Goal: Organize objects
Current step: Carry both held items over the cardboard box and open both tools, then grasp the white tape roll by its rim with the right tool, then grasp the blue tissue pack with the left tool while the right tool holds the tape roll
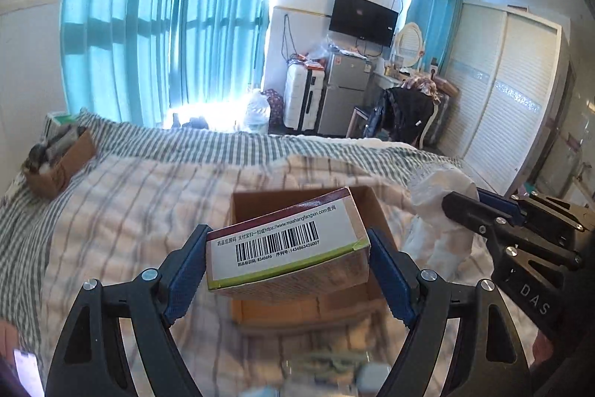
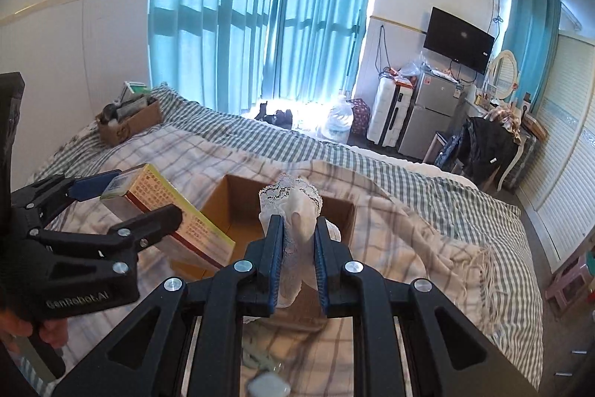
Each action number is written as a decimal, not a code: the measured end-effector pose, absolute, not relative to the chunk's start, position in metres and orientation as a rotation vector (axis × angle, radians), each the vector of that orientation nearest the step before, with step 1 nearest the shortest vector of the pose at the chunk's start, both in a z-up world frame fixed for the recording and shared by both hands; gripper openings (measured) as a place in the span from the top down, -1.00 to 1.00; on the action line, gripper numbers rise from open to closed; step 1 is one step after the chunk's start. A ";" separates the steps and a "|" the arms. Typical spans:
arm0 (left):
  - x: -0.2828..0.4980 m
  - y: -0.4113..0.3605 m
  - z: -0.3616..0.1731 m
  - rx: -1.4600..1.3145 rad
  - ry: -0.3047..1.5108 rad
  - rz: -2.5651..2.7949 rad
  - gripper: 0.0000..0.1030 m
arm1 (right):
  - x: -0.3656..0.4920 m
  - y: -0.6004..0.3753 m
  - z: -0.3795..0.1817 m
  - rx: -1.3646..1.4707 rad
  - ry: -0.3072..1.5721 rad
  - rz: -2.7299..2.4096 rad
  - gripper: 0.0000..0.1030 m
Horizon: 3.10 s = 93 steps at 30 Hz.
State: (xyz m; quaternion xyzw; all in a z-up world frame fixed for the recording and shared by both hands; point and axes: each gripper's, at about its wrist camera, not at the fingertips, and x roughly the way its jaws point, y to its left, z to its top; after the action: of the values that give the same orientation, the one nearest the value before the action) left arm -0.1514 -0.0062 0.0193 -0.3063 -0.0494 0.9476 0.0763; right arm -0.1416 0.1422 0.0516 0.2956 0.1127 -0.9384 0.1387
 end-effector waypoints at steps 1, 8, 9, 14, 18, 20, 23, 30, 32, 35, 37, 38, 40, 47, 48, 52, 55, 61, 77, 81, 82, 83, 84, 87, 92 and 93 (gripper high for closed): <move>-0.164 -0.004 0.018 -0.921 -0.137 2.842 -0.63 | -0.152 0.142 0.051 0.862 0.326 -2.710 0.71; -0.229 0.004 -0.017 -0.993 -0.069 2.841 -0.63 | -0.224 0.144 0.021 0.961 0.324 -2.681 0.71; -0.230 0.005 -0.023 -1.000 -0.063 2.837 -0.63 | -0.233 0.145 0.014 0.975 0.316 -2.674 0.71; -0.252 0.006 -0.052 -1.054 -0.031 2.821 -0.64 | -0.258 0.149 -0.020 1.033 0.258 -2.625 0.71; -0.257 0.009 -0.062 -1.084 -0.033 2.797 -0.67 | -0.264 0.153 -0.033 1.039 0.217 -2.589 0.52; -0.258 0.007 -0.063 -1.106 -0.062 2.800 -0.69 | -0.262 0.158 -0.031 1.013 0.210 -2.621 -0.05; -0.256 0.001 -0.058 -1.132 -0.121 2.778 -0.77 | -0.255 0.164 -0.020 0.976 0.189 -2.645 -0.19; -0.223 -0.007 -0.014 -1.086 -0.090 2.826 -0.90 | -0.217 0.180 0.024 0.917 0.236 -2.729 -0.25; -0.208 -0.010 0.001 -1.072 -0.073 2.849 -0.90 | -0.202 0.183 0.037 0.899 0.256 -2.739 -0.25; -0.187 -0.019 0.015 -1.076 -0.081 2.866 -0.90 | -0.175 0.188 0.059 0.854 0.297 -2.761 -0.25; -0.174 -0.024 0.021 -1.082 -0.093 2.869 -0.90 | -0.157 0.190 0.068 0.837 0.318 -2.765 -0.26; -0.166 -0.027 0.023 -1.085 -0.097 2.871 -0.90 | -0.148 0.191 0.072 0.828 0.330 -2.769 -0.26; -0.152 -0.032 0.023 -1.094 -0.091 2.871 -0.90 | -0.130 0.196 0.078 0.821 0.344 -2.786 -0.27; -0.099 -0.051 -0.008 -1.192 -0.048 2.886 -0.90 | -0.079 0.199 0.067 0.841 0.347 -2.740 -0.27; -0.092 -0.053 -0.015 -1.204 -0.039 2.891 -0.90 | -0.072 0.196 0.060 0.846 0.368 -2.737 -0.27; -0.064 -0.059 -0.050 -1.282 -0.009 2.892 -0.90 | -0.053 0.180 0.023 0.908 0.360 -2.667 -0.27; -0.048 -0.063 -0.074 -1.339 -0.042 2.881 -0.90 | -0.045 0.164 -0.014 0.978 0.383 -2.608 -0.27; -0.022 -0.068 -0.107 -1.402 -0.072 2.844 -0.90 | -0.036 0.119 -0.085 1.147 0.461 -2.462 -0.27; -0.018 -0.075 -0.125 -1.425 -0.070 2.774 -0.90 | -0.039 0.087 -0.110 1.243 0.508 -2.369 0.85; -0.019 -0.061 -0.125 -1.437 0.002 2.761 -0.90 | -0.040 0.106 -0.082 1.175 0.470 -2.442 0.87; -0.019 -0.057 -0.125 -1.439 0.011 2.752 -0.90 | -0.040 0.111 -0.076 1.160 0.454 -2.456 0.87; -0.021 -0.050 -0.125 -1.439 0.014 2.728 -0.90 | -0.040 0.117 -0.070 1.146 0.437 -2.473 0.87; -0.023 -0.046 -0.126 -1.439 0.012 2.706 -0.90 | -0.041 0.124 -0.064 1.135 0.419 -2.492 0.87; -0.032 -0.034 -0.132 -1.474 0.012 2.676 -0.90 | -0.044 0.140 -0.059 1.121 0.415 -2.541 0.88; -0.051 -0.017 -0.151 -1.542 0.061 2.650 -0.81 | -0.050 0.170 -0.068 1.157 0.361 -2.583 0.88; -0.053 -0.015 -0.154 -1.557 0.079 2.645 -0.63 | -0.051 0.175 -0.072 1.165 0.360 -2.588 0.88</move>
State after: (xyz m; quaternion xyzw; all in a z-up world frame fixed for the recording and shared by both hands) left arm -0.0527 -0.0150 -0.1540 -0.5067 0.0256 0.8610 0.0356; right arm -0.0505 0.1747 -0.0717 0.4032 0.1245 -0.8958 0.1397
